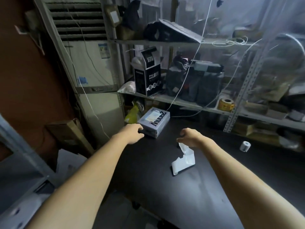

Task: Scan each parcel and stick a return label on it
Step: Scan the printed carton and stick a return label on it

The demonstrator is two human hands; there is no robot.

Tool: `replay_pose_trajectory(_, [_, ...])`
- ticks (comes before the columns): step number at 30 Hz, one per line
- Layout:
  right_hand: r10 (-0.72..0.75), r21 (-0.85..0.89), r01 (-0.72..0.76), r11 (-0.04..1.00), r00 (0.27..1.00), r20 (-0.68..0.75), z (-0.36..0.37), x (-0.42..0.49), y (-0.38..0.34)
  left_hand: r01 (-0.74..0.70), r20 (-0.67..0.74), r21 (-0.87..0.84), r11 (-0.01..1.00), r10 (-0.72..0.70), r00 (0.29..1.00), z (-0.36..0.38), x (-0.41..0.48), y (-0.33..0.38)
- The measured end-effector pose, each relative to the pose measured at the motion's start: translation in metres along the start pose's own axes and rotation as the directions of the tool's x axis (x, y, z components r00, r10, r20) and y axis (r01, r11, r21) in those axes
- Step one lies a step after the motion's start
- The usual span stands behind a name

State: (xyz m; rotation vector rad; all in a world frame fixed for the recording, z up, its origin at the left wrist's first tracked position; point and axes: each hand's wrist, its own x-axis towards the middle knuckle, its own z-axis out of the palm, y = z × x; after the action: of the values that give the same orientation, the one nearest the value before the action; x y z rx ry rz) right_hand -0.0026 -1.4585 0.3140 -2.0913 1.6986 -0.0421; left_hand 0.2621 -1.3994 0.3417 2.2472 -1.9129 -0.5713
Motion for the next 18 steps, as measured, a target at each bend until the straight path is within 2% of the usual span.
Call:
replay_pose_trajectory(8, [0.032,0.107,-0.027,0.994,0.998,-0.047,0.033,0.121,-0.005,0.113,0.001,0.031,0.993,-0.113,0.994,0.024,0.119,-0.052])
replay_pose_trajectory(18, [0.22,0.338,-0.206,0.918,0.975,-0.004,0.088,0.311,-0.034,0.09,0.023,-0.107,0.99,-0.088,0.996,0.07,0.33,-0.108])
